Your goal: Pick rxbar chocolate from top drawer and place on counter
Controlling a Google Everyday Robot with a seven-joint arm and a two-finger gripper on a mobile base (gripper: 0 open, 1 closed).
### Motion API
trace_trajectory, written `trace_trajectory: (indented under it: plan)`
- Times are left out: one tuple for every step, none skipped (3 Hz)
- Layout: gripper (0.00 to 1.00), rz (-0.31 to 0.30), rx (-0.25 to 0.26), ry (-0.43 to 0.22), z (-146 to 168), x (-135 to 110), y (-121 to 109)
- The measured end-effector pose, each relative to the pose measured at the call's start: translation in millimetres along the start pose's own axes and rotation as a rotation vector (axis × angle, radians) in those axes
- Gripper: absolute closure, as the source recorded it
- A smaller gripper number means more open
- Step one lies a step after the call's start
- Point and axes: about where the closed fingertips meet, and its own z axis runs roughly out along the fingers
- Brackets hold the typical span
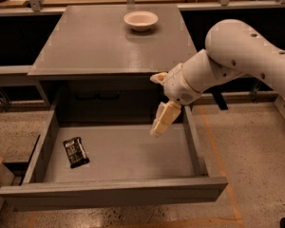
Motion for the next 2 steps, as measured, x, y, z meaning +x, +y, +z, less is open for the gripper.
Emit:
trace_trajectory:
  plan:
    - [0.00,-0.003,-0.016,-0.104,39.8,3.8,-2.9]
    - [0.00,-0.034,-0.050,-0.184,88.1,7.7,-16.3]
